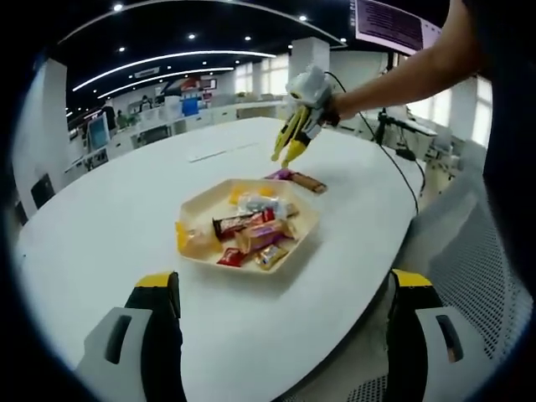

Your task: Place the target food into the container with the food tongs after gripping and lifting it, then release it inside without dropping or visibly crushing the food.

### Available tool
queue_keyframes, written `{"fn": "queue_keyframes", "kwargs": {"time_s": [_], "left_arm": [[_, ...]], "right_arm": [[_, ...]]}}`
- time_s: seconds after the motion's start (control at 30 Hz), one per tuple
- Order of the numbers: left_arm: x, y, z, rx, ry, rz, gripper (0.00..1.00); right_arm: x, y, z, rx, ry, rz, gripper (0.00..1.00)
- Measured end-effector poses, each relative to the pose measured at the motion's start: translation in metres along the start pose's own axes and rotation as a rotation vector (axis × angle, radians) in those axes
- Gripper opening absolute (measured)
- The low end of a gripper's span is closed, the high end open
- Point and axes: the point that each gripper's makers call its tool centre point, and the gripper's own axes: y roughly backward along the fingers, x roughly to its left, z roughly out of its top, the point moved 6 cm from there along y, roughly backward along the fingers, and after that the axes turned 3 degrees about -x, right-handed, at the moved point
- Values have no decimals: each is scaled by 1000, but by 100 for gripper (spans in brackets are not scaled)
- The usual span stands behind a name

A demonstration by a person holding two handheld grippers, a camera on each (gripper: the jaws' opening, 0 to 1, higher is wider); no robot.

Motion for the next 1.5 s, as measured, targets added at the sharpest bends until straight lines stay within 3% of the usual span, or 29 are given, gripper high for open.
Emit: {"fn": "queue_keyframes", "kwargs": {"time_s": [0.4,0.6,0.73,0.93,1.1,1.3,1.5], "left_arm": [[2,0,-1,2,6,9,99],[1,0,-2,7,-6,11,99],[2,-1,-3,13,-1,13,99],[2,0,-3,13,4,16,99],[4,1,-3,12,-4,31,99],[3,-1,-4,14,-24,30,99],[8,3,0,-9,14,46,100]], "right_arm": [[6,-23,-13,39,1,24,25],[6,-22,-12,62,-54,-9,21],[7,-22,-8,80,-32,-25,21],[5,-15,-8,82,-72,-34,21],[-1,-2,5,32,-180,-63,22],[-5,15,32,-9,-230,-104,22],[5,26,48,-14,-246,-128,22]]}}
